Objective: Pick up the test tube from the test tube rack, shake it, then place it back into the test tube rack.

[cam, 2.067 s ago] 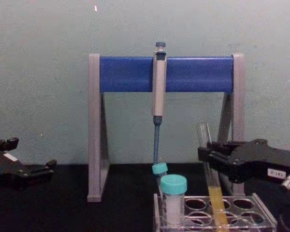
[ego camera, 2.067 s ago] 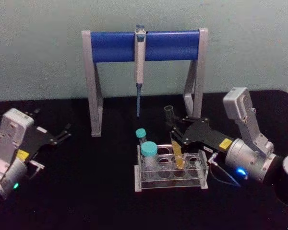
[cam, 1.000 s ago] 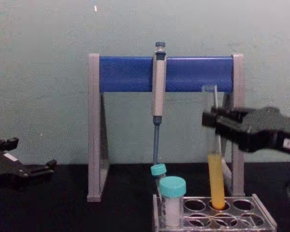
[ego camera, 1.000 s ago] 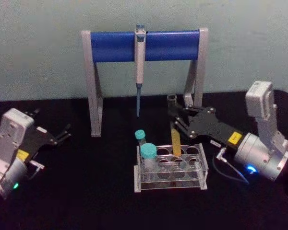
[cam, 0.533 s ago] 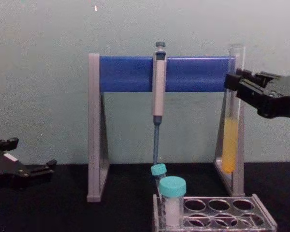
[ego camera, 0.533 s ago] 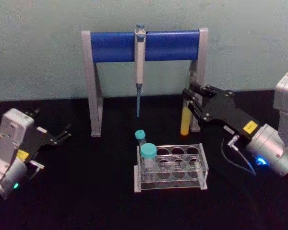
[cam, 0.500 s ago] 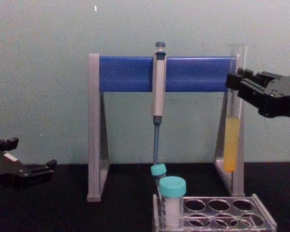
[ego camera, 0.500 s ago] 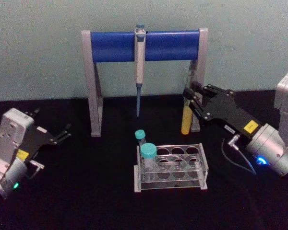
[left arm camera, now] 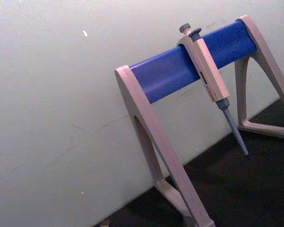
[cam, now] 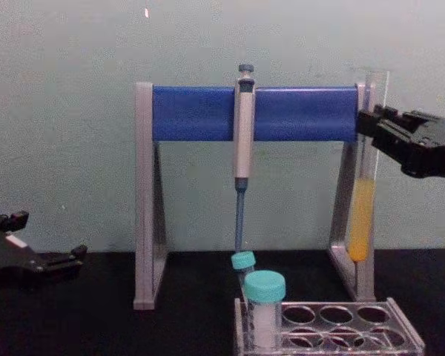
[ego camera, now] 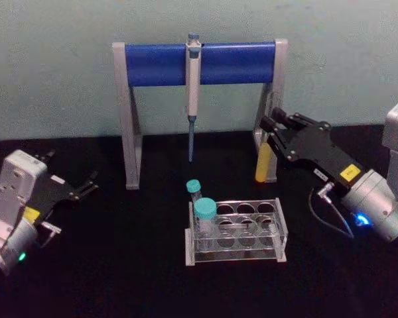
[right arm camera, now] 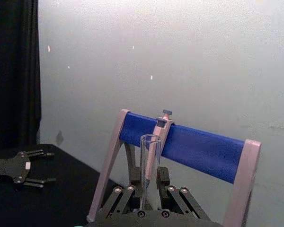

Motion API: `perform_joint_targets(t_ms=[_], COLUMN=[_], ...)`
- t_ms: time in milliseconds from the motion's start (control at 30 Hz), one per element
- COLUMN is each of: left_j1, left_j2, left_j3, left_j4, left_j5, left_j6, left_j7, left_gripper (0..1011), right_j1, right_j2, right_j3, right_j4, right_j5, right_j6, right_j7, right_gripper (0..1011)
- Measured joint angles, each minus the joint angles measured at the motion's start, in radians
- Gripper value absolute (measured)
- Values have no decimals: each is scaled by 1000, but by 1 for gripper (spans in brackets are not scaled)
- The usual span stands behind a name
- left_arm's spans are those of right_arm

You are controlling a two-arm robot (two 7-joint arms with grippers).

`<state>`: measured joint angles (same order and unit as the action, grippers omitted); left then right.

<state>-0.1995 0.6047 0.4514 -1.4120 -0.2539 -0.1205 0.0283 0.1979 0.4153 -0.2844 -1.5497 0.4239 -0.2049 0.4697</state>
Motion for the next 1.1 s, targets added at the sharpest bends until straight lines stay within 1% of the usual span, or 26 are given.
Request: perform_joint_targets(t_ms=[100,200,300,333,500,533,567,600,633,700,733,767,833,933,967,1100], left_j1=[0,0,0,0,0,0,0,0,0,0,0,0,0,0,0,0], left_j2=[0,0,0,0,0,0,0,0,0,0,0,0,0,0,0,0], left_j3=[0,0,0,0,0,0,0,0,0,0,0,0,0,0,0,0], left_j4=[0,0,0,0,0,0,0,0,0,0,0,0,0,0,0,0], left_j5=[0,0,0,0,0,0,0,0,0,0,0,0,0,0,0,0], left_j6=[0,0,0,0,0,0,0,0,0,0,0,0,0,0,0,0], left_j7=[0,0,0,0,0,0,0,0,0,0,0,0,0,0,0,0], left_gripper=[1001,1001,1001,1001,1001,1001,1001,1001,1001,1001,1001,1001,1001,1001,1001,1001], right_j1=[3,8,12,12,16,16,15,15,12,8,1,1,-15,-27,-34,-44], right_j2=[-3,-4,3,3,36,36,47,53,67,80,95,95,129,153,167,191], right_j3=[-1,-8,-19,-19,-39,-39,-42,-43,-44,-44,-44,-44,-41,-36,-32,-22], right_j4=[1,2,3,3,0,0,-3,-4,-8,-16,-27,-27,-52,-70,-77,-86], right_j5=[7,23,49,49,104,104,122,131,152,167,180,180,191,192,192,190], right_j6=[9,17,23,23,23,23,24,26,35,47,60,60,87,104,112,125], right_j7=[10,33,71,71,155,155,176,186,203,214,221,221,215,199,188,158], right_gripper=[229,229,229,229,229,229,229,229,229,229,229,229,228,229,229,229])
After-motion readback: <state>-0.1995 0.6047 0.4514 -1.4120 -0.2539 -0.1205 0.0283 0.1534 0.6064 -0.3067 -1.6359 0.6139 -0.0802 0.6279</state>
